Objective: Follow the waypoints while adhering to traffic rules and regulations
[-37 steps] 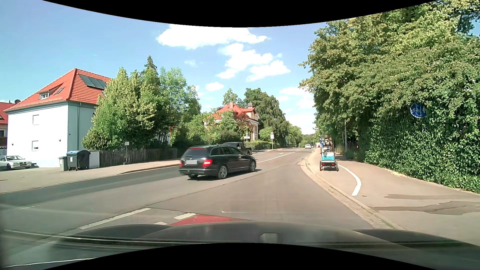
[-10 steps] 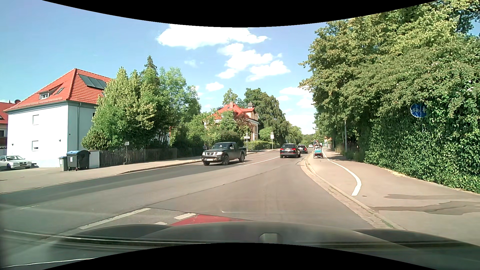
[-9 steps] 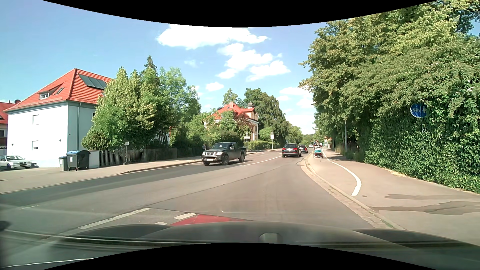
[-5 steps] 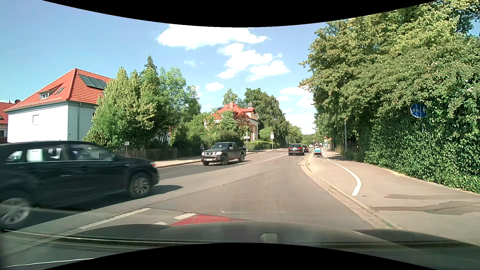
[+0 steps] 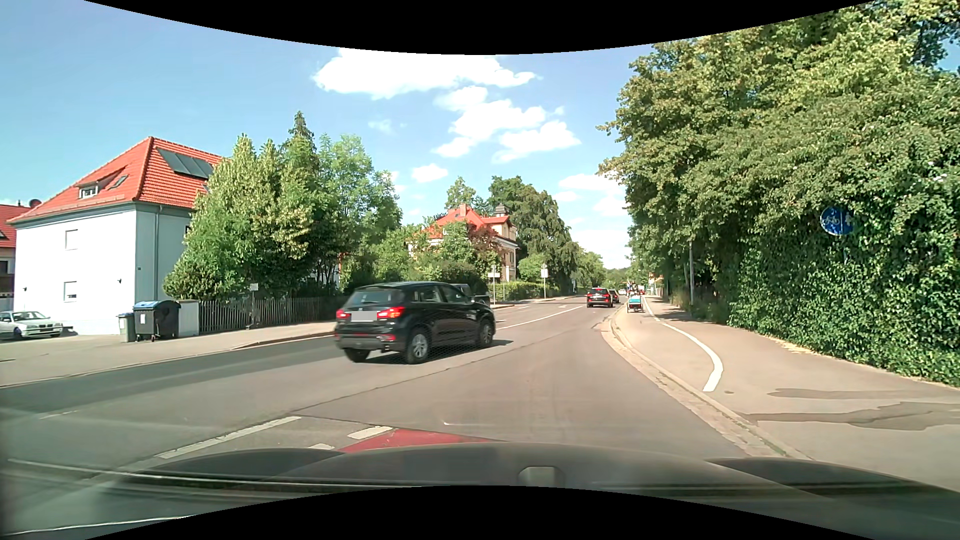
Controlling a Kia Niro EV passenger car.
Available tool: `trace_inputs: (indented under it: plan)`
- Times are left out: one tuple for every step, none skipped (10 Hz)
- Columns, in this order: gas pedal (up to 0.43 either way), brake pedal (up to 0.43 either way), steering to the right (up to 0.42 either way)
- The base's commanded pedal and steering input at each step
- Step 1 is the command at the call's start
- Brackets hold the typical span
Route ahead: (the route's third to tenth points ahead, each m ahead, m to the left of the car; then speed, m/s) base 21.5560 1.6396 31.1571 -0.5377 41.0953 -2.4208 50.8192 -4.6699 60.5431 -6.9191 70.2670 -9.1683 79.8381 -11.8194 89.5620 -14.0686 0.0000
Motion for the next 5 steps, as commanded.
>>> trace_inputs:
  plan:
    - [0.0,0.634,0.031]
    - [0.0,0.628,0.031]
    - [0.0,0.628,0.031]
    - [0.0,0.628,0.031]
    - [0.0,0.628,0.031]
